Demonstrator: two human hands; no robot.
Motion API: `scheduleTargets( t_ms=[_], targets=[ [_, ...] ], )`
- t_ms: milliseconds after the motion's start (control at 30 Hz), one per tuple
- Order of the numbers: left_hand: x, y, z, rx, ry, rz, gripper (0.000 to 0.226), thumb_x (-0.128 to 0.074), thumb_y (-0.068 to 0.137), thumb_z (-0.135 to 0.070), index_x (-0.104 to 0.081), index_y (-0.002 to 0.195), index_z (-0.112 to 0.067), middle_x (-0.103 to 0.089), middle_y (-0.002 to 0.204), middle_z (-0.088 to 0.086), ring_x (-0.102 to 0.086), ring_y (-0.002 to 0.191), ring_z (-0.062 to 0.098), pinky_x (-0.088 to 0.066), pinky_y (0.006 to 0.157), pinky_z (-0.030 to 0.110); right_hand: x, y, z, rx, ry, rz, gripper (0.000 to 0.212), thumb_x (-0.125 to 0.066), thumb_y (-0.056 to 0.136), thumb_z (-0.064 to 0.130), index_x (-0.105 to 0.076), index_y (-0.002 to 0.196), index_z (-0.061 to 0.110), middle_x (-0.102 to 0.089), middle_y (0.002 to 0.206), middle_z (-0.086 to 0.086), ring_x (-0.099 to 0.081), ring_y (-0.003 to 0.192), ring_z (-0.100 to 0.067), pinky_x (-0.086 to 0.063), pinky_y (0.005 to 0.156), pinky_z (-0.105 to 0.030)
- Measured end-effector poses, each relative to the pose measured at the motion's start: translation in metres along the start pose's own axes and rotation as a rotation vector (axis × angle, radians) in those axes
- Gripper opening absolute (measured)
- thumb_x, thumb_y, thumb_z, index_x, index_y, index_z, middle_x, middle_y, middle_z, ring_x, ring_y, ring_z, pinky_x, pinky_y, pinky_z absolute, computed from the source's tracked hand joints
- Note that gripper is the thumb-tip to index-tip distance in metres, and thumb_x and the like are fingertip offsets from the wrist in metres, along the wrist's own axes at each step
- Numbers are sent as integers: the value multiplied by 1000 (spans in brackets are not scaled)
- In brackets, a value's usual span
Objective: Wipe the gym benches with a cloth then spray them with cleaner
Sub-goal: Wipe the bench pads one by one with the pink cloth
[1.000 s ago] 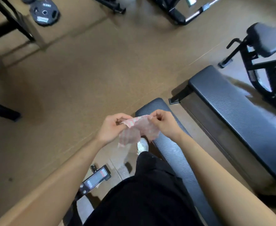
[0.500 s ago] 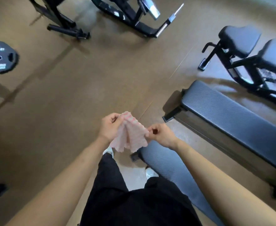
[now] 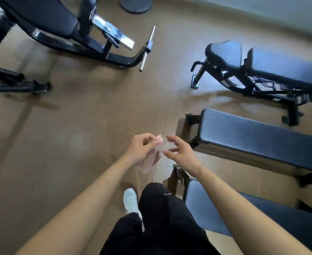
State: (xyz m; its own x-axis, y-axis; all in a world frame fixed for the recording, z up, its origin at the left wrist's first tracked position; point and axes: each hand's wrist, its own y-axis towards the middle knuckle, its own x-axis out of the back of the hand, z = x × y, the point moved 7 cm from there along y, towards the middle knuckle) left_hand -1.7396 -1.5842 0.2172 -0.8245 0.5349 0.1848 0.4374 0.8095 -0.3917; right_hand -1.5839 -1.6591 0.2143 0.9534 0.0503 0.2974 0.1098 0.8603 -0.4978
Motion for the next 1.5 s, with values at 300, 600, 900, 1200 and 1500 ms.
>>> scheduleTargets(
  t_ms=[300, 600, 900, 1200, 1500],
  targets=[
    [20, 165, -70, -61, 48, 191, 14, -67, 98, -15, -77, 88, -17, -77, 91, 6, -64, 82, 9, -50, 78, 22, 72, 127, 77, 79, 119, -230, 4, -69, 96, 24, -73, 94, 23, -71, 83, 6, -63, 76, -3, -49, 67, -15],
    [-4, 355, -127, 47, 138, 284, 8, -73, 92, -7, -72, 84, -9, -63, 72, -5, -53, 66, 4, -42, 65, 20, 228, 285, 115, -4, 326, -376, 10, -66, 98, 19, -68, 90, 15, -64, 74, 6, -58, 65, -2, -48, 62, -17],
    [0, 565, -205, 34, 217, 376, 4, -68, 96, -6, -68, 92, -5, -68, 81, 5, -59, 75, 13, -46, 73, 30, 376, 437, 151, -107, 447, -628, 9, -69, 94, 14, -69, 85, 13, -68, 79, -10, -64, 75, -22, -59, 76, -48],
    [16, 799, -297, 20, 245, 336, 5, -71, 94, -16, -73, 89, -15, -69, 78, 0, -59, 74, 14, -48, 72, 32, 488, 576, 199, -283, 572, -861, 15, -67, 95, 8, -65, 103, -5, -67, 89, -18, -65, 81, -25, -60, 64, -25],
    [-9, 999, -423, -25, 230, 275, 22, -71, 73, -48, -72, 76, -26, -65, 66, -11, -57, 68, 14, -49, 70, 34, 597, 720, 240, -291, 417, -837, 6, -69, 92, 9, -65, 92, 5, -67, 80, -8, -62, 62, -3, -54, 58, -22]
  ],
)
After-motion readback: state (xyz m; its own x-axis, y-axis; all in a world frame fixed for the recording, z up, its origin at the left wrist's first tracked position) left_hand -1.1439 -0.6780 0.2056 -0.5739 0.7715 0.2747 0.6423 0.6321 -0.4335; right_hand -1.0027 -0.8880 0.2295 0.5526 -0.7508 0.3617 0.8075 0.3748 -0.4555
